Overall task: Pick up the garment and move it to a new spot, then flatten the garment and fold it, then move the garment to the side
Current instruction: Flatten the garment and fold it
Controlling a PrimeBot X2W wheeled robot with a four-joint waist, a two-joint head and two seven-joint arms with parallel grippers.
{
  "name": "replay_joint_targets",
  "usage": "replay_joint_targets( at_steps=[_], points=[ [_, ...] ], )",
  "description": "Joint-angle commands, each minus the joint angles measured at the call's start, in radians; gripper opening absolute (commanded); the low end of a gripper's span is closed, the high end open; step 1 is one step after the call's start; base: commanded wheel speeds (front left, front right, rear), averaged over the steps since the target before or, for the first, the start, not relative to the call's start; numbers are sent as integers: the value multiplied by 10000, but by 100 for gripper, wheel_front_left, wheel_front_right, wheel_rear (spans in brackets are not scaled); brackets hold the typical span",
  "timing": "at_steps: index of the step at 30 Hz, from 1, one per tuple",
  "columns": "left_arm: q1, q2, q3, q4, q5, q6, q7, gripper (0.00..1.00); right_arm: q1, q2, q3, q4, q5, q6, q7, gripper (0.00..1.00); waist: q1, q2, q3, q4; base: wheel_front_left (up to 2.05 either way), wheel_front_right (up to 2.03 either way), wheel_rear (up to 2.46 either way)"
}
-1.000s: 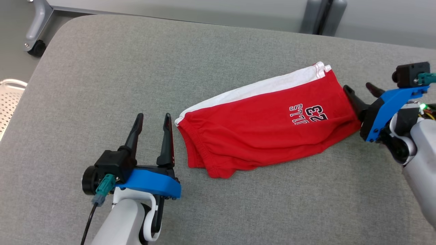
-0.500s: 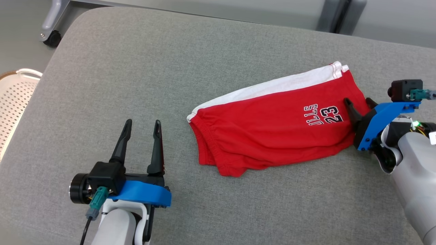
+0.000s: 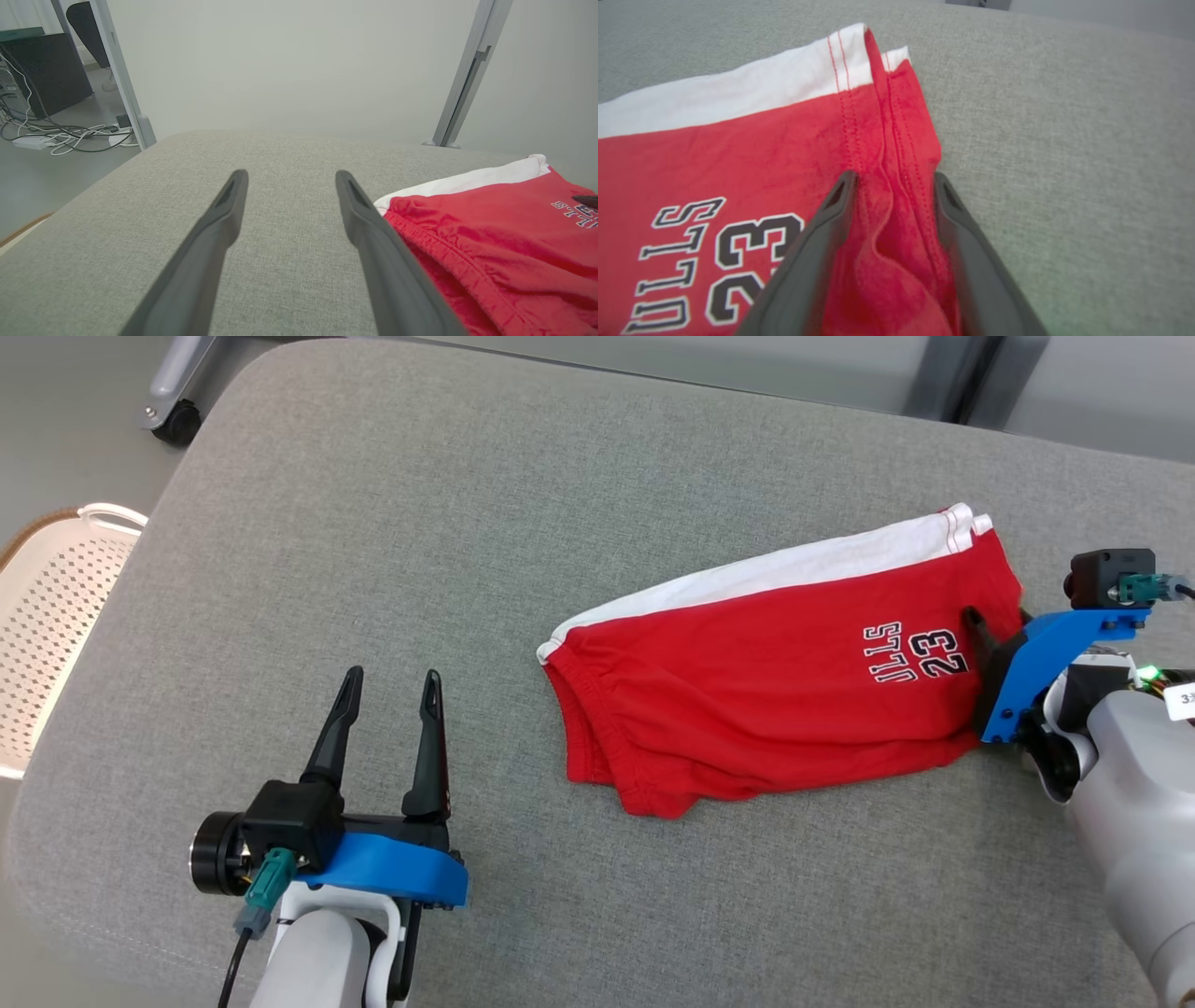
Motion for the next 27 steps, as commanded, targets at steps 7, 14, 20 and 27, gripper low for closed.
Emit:
replay_joint_targets(
  at_steps=[7, 14, 20, 27],
  points=[
    [-239, -29, 105, 136, 142, -94, -39, 100, 221, 143, -291, 207, 80, 3, -441, 0, 0, 2, -234, -255, 0, 0, 0],
    [3, 33, 329, 195, 245, -282, -39, 100, 486, -383, -549, 145, 193, 4, -1228, 0, 0, 2, -547, -981, 0, 0, 0],
    [34, 25, 292, 308, 262, -426, -40, 100, 454, -1051, -625, 217, -211, 3, -1647, 0, 0, 2, -839, -1537, 0, 0, 0],
    [46, -6, 134, 509, 179, -496, -40, 100, 115, -1367, -775, 308, -1079, 4, -1914, 0, 0, 2, -1296, -1594, 0, 0, 0]
  ],
)
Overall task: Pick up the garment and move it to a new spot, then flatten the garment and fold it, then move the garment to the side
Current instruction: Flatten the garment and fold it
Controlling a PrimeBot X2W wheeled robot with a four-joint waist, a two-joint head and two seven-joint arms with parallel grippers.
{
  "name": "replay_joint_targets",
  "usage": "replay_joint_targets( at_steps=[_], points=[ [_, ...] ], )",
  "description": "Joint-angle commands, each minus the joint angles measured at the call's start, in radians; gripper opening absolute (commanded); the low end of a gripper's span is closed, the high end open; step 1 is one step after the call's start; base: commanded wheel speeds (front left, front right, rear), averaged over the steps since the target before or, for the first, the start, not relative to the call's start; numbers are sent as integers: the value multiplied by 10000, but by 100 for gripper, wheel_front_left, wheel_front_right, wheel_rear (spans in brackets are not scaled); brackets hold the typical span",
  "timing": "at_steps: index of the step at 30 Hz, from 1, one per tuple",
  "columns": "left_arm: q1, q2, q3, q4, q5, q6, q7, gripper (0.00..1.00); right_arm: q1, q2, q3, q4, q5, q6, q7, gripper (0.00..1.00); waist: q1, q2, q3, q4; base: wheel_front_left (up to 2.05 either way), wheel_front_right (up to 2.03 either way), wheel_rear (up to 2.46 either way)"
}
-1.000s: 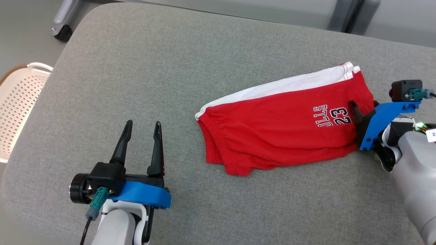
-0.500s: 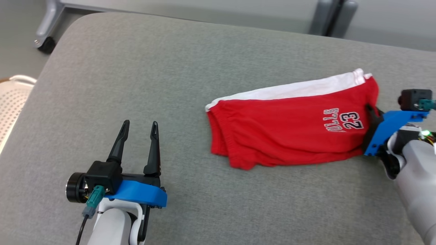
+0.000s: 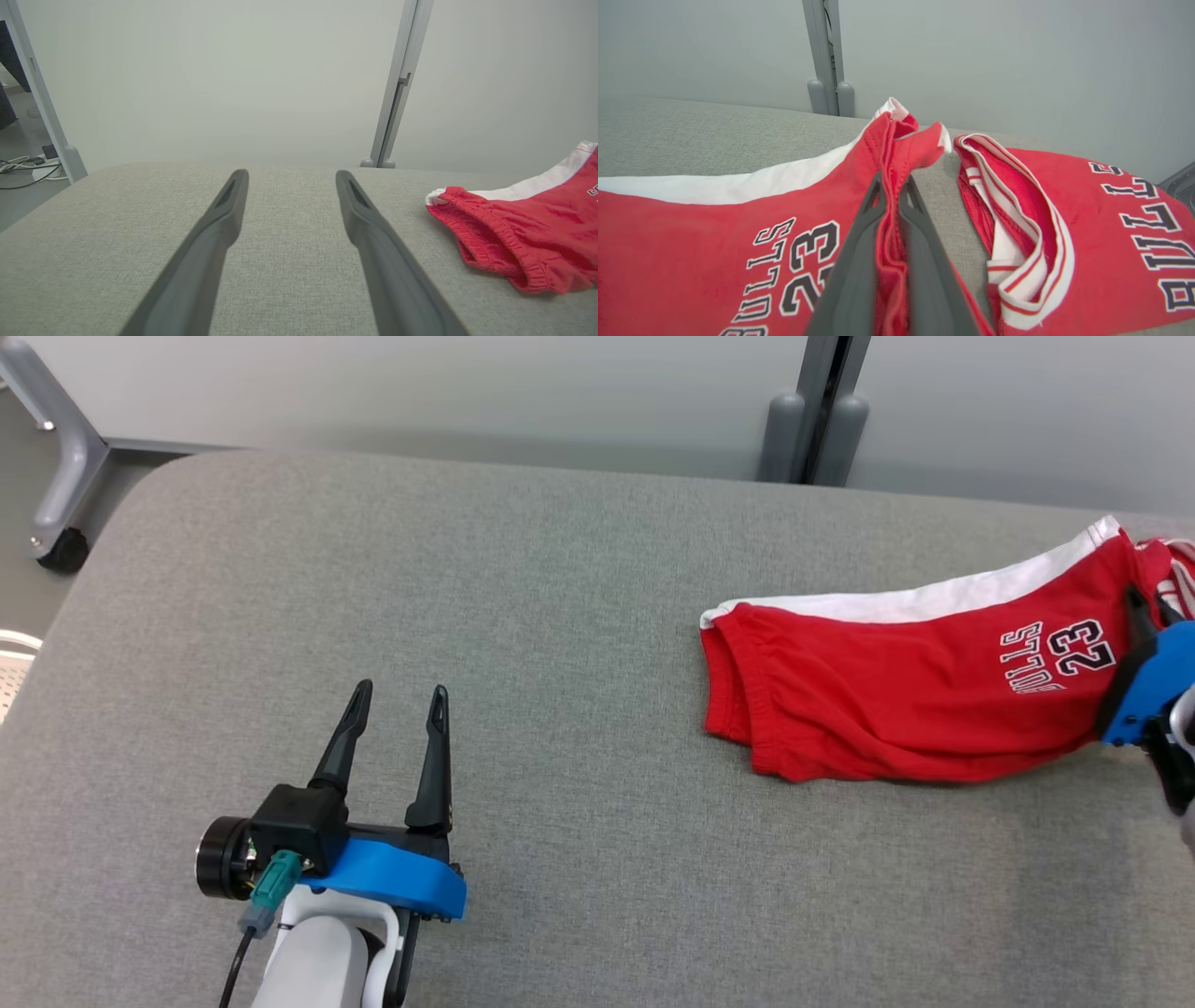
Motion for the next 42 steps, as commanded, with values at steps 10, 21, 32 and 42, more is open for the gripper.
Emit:
replay_joint_targets(
  at_steps=[10, 21, 32, 42],
  points=[
    [173, -22, -256, 286, 41, -127, -40, 100, -399, 1898, 128, 30, -976, 2, 152, 0, 1, 0, -523, 151, 0, 0, 0],
    [-397, -33, -1157, 510, -286, -242, -40, 100, -115, 3577, 431, 57, -1405, 2, 923, 0, 1, 0, -223, 884, 0, 0, 0],
    [-341, -33, -1137, 548, -389, -1, -40, 100, 1392, 3722, 1439, -3395, 2635, 4, 2266, 100, 1, 0, -308, 815, 0, 0, 0],
    [116, 95, -694, 343, -287, 67, -40, 100, 2645, 1997, 201, -6748, 2529, 4, 1953, 100, 1, 0, -599, -73, 0, 0, 0]
  ],
)
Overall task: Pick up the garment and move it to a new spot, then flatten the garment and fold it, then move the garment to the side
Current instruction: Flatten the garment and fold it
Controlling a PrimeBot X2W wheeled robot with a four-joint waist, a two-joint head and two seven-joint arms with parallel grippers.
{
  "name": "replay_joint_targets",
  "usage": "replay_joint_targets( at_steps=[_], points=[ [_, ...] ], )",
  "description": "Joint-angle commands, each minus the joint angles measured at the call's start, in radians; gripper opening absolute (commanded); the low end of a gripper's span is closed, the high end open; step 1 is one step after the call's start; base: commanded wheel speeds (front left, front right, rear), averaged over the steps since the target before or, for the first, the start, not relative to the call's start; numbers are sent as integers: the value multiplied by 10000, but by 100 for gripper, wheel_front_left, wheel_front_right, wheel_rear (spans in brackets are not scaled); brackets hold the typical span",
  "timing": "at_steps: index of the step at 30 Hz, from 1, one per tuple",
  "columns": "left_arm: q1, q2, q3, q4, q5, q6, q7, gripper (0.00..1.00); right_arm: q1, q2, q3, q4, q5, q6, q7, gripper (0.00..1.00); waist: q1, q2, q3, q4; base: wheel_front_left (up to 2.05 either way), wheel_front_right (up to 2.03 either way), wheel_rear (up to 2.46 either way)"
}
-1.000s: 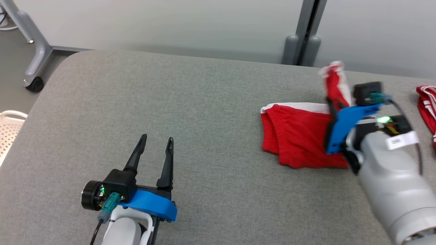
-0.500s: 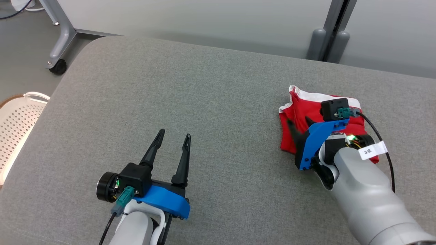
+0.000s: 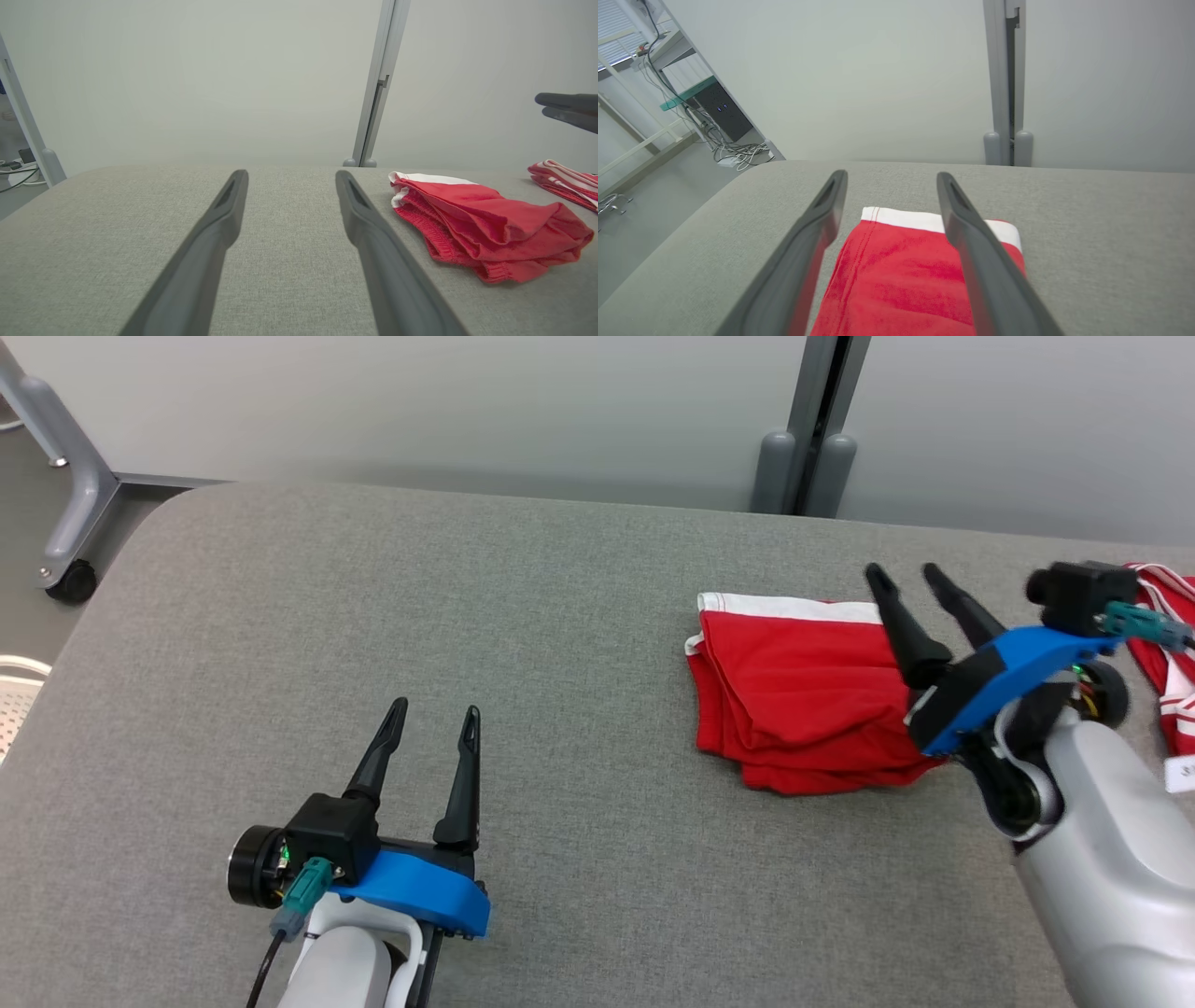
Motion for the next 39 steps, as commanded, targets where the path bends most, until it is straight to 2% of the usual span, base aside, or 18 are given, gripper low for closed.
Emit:
replay_joint_targets(
  at_steps=[1, 4, 8, 14, 18, 25, 39],
  points=[
    [137, 37, 12, -12, 26, 8, -40, 100, 364, -202, -361, -125, -383, 6, -106, 100, 0, 0, -106, -134, 0, 0, 0],
    [147, 14, 9, 40, 30, -38, -40, 100, 1060, -559, -1383, -312, -1343, 6, -443, 100, 0, 0, -204, -240, 0, 0, 0],
    [258, 5, 111, 108, -18, -25, -40, 100, 2102, -429, -2583, -856, -2834, 6, -1045, 100, 0, 0, -391, -470, 0, 0, 0],
    [655, 139, 532, 63, -72, 79, -40, 100, 3741, 598, -3678, -2226, -4106, 4, -1350, 100, 0, 0, -747, -1016, 0, 0, 0],
    [1136, 298, 933, -127, -149, 196, -40, 100, 4608, 1179, -3790, -3211, -4217, 6, -1352, 100, 0, 0, -996, -1494, 0, 0, 0],
    [2129, 448, 1458, -585, -69, 365, -40, 100, 5680, 1478, -3445, -4210, -4118, 6, -1063, 100, 0, 0, -1372, -1998, 0, 0, 0],
    [2501, 396, 1830, -442, -109, 325, -40, 100, 6185, 1620, -3140, -4224, -4010, 6, -823, 100, 0, 0, -1609, -2060, 0, 0, 0]
  ],
)
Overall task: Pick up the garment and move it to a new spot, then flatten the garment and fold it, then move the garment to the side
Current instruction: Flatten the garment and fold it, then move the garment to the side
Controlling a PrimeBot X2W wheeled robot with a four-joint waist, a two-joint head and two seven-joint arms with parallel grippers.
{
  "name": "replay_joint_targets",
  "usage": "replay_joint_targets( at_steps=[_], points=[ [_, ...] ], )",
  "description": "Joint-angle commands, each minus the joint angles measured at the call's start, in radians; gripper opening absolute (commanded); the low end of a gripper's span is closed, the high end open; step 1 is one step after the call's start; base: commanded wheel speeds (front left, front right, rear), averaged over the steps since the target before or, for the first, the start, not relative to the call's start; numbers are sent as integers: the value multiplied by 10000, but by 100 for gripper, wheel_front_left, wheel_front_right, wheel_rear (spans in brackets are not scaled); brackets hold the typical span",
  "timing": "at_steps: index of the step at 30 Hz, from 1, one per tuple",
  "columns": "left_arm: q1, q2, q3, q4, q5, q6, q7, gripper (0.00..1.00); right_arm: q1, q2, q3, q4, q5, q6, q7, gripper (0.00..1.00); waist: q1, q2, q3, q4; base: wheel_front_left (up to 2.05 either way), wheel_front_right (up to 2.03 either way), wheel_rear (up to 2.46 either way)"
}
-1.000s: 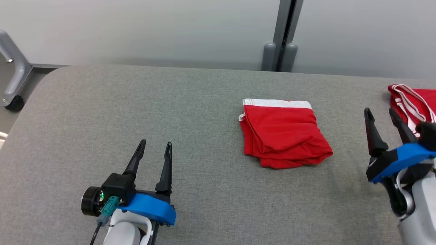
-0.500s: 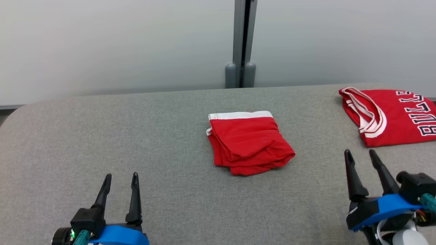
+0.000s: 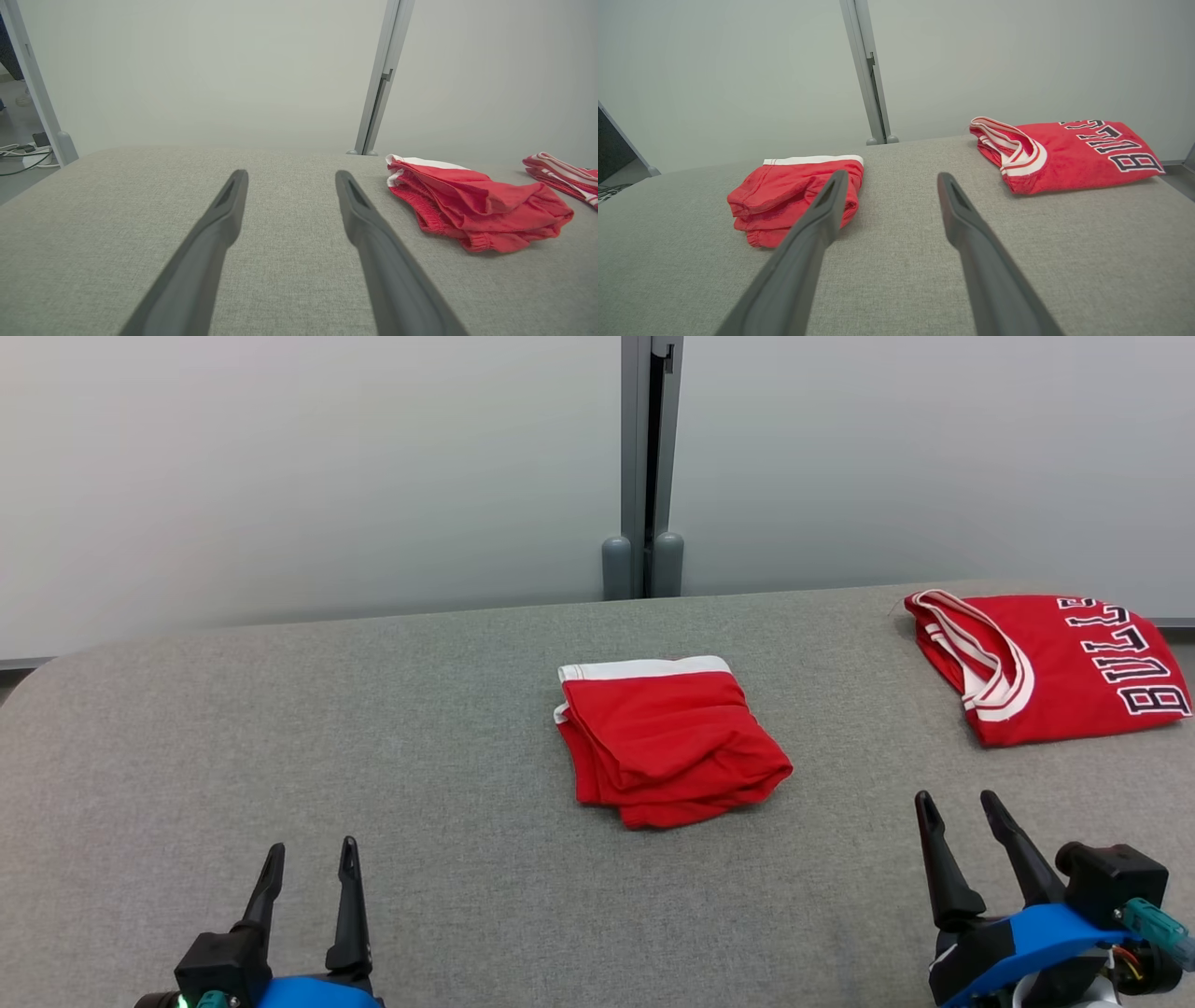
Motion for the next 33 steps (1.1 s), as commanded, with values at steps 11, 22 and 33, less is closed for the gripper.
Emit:
replay_joint_targets(
  at_steps=[11, 22, 33],
  points=[
    [193, -28, 208, 39, 10, -62, -40, 100, 81, 51, 37, 18, 262, 6, 71, 100, 1, 0, 20, 93, 0, 0, 0],
    [-53, -88, 163, 17, 145, -111, -40, 100, -542, -98, 65, -145, 348, 6, 602, 100, 1, 0, 291, 233, 0, 0, 0],
    [-935, -239, -16, -455, 213, -153, -40, 100, -4093, -337, -406, 1308, 863, 6, 4480, 100, 1, 0, 1561, 875, 0, 0, 0]
  ],
)
